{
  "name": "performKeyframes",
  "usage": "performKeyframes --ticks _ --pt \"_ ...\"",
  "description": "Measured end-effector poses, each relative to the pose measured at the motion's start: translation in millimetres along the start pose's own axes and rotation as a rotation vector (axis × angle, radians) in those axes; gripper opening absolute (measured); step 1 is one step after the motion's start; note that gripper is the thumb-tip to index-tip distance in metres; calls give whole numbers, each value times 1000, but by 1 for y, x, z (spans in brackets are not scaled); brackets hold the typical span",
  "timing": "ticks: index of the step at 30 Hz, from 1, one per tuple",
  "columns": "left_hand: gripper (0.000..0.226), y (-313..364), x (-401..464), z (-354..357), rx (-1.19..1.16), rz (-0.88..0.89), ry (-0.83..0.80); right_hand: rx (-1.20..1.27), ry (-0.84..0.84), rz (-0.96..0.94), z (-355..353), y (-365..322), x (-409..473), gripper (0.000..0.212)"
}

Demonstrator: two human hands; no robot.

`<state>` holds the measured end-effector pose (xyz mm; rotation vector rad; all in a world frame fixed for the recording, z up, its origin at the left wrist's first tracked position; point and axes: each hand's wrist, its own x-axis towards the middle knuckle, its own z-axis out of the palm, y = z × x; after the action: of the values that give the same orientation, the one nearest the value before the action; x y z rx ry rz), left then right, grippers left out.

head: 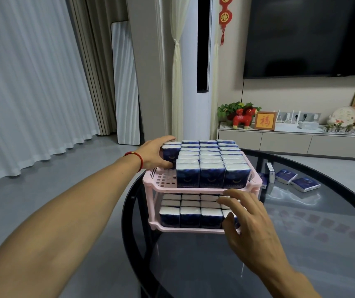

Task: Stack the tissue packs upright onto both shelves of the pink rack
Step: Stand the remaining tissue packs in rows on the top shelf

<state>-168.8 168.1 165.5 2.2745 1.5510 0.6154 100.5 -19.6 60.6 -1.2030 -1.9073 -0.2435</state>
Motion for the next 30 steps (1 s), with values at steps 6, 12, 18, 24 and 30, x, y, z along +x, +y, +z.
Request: performKeyframes --ticks 6,12,18,24,30 --pt "100 6 -5 -4 -34 -36 0 11 12 -19 1 1 0 41" --pt "76 32 -44 -7 -91 -43 354 6 18 -27 -4 9 -2 40" --pt "25 121 -151 57 -117 487 887 27 85 136 -16 35 -9 27" --pt "30 129 -149 192 -215 452 145 0 -38 413 -14 92 -26 29" --pt "23 117 -121 252 -42 412 9 -33 -335 557 5 149 -42 46"
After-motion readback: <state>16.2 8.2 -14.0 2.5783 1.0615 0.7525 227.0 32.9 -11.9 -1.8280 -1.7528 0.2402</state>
